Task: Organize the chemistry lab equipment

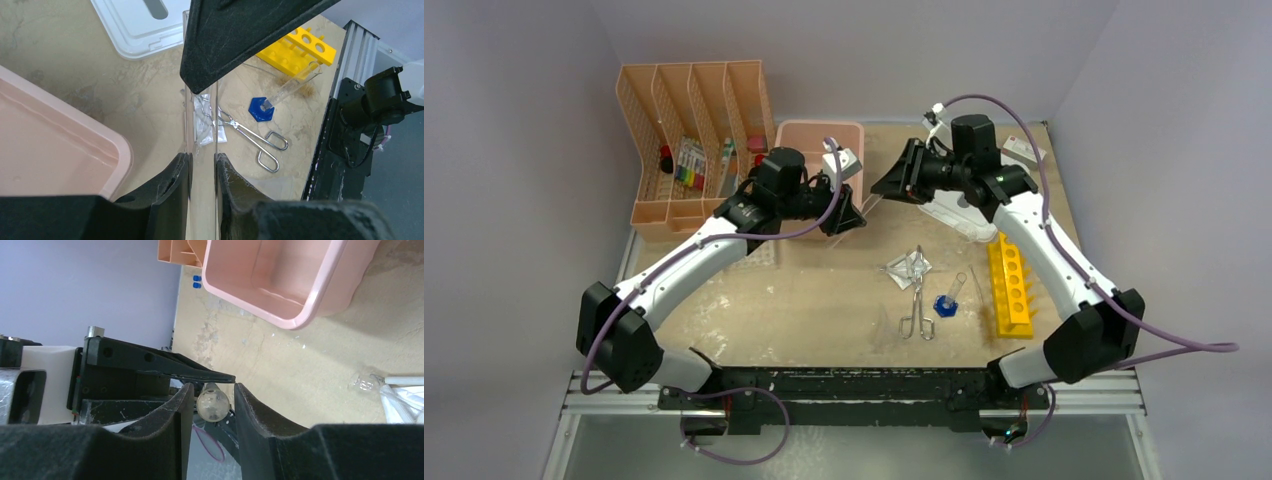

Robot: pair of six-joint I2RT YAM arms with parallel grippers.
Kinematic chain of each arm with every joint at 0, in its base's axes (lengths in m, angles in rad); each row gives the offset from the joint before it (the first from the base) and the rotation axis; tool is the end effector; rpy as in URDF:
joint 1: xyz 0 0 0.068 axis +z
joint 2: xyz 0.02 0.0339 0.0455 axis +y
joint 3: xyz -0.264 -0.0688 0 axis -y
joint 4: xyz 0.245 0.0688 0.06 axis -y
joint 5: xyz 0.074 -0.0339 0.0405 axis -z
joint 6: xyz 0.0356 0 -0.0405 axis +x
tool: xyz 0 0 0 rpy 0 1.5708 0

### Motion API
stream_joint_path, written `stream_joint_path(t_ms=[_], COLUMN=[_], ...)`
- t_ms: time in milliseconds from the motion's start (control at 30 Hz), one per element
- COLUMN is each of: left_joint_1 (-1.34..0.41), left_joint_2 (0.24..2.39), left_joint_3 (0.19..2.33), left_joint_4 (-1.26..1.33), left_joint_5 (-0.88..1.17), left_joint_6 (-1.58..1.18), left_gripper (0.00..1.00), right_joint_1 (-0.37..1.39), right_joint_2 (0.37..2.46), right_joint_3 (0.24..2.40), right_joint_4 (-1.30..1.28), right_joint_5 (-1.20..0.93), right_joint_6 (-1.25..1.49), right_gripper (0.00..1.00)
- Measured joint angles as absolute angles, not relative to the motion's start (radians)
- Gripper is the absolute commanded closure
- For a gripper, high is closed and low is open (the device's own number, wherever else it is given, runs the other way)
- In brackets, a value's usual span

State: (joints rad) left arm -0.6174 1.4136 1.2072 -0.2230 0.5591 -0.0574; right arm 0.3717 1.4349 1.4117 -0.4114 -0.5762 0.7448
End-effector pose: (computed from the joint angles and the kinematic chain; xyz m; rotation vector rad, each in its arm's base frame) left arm 0.2545 -0.2038 0.3394 0.9223 1.8510 -0.9831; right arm 0.2955 0.1360 0.3856 -0.0009 2.1718 1.2579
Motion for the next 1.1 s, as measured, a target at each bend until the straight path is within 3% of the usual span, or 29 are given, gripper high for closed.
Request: stream_joint_path(t_ms=[333, 433, 533, 567, 667, 867, 1100], left_joint_1=[-0.617, -0.617, -0.617, -0.617, -0.618, -0.617, -0.617], left_joint_2=[1.429, 1.429, 1.429, 1.429, 1.429, 1.402, 1.303], left_joint_3=[1.211, 1.216, 1.222, 1.223, 1.223, 1.223, 1.225], left_joint_4=[-0.256, -0.267, -0.271, -0.271, -0.269, -0.26, -0.253], left_joint_5=[0.577, 0.575, 0.565, 0.559, 0.525, 0.472, 0.423], left_joint_6=[-0.047, -0.04, -0.041, -0.041, -0.065, -0.094, -0.112], left_gripper=[1.0, 0.84, 0.49, 0.42, 0.32, 0.27, 0.27], right_joint_1=[0.37, 0.367, 0.364, 0.363, 0.349, 0.267, 0.193], right_joint_2=[1.46, 1.461, 1.459, 1.456, 1.443, 1.432, 1.399], right_joint_3=[1.383, 1.382, 1.382, 1.382, 1.383, 1.477, 1.692], right_joint_4=[-0.395, -0.391, -0.388, -0.388, -0.405, -0.58, -0.804], right_joint_5=[-0.622, -0.622, -0.621, -0.619, -0.593, -0.426, -0.04], right_joint_6=[0.762, 0.767, 0.767, 0.765, 0.746, 0.632, 0.458], right_gripper=[0.79, 0.82, 0.82, 0.82, 0.82, 0.82, 0.81])
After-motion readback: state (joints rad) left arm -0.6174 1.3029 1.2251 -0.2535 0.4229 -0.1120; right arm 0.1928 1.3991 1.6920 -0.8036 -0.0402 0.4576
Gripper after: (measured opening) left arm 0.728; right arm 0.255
